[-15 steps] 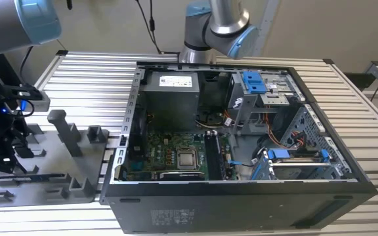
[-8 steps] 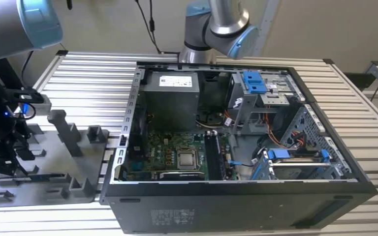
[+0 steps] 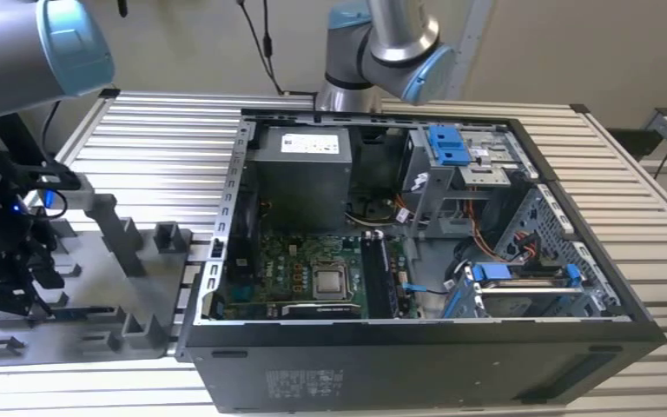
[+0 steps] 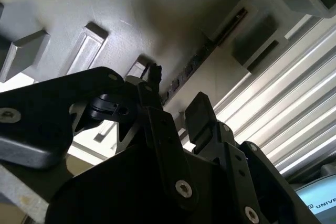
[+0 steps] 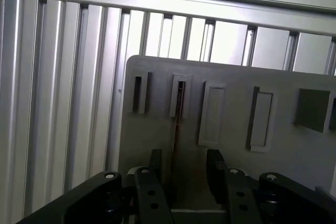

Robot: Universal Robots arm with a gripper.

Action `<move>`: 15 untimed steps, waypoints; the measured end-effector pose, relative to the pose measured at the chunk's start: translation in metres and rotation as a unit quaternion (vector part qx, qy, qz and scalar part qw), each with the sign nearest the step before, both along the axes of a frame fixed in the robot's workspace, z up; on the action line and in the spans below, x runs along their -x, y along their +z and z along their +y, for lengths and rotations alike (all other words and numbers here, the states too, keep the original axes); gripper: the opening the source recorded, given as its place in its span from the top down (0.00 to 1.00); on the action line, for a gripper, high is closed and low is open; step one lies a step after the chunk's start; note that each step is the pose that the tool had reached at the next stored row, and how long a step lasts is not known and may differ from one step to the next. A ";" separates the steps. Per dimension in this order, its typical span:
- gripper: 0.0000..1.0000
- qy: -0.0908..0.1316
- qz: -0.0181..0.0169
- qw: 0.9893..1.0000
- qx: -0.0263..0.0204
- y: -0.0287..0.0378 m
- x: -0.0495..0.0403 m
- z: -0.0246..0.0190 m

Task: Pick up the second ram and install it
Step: 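Pick up the second ram and move it above second insertion slot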

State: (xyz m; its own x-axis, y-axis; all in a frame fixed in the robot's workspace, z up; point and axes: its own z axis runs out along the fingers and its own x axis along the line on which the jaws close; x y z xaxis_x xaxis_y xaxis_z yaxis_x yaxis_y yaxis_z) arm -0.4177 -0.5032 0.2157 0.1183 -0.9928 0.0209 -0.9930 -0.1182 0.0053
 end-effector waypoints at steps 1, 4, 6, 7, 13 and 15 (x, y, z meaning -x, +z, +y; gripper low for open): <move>0.52 0.000 0.000 1.000 0.000 -0.0009 0.0000 0.0000; 0.52 0.000 0.000 1.000 0.001 -0.0037 0.0001 0.0000; 0.52 0.000 0.000 1.000 0.002 -0.0054 0.0002 0.0000; 0.52 0.000 0.000 1.000 0.002 -0.0062 0.0002 0.0000; 0.52 0.000 0.000 1.000 0.004 -0.0107 0.0005 -0.0002; 0.52 0.000 0.000 1.000 0.004 -0.0122 0.0007 -0.0004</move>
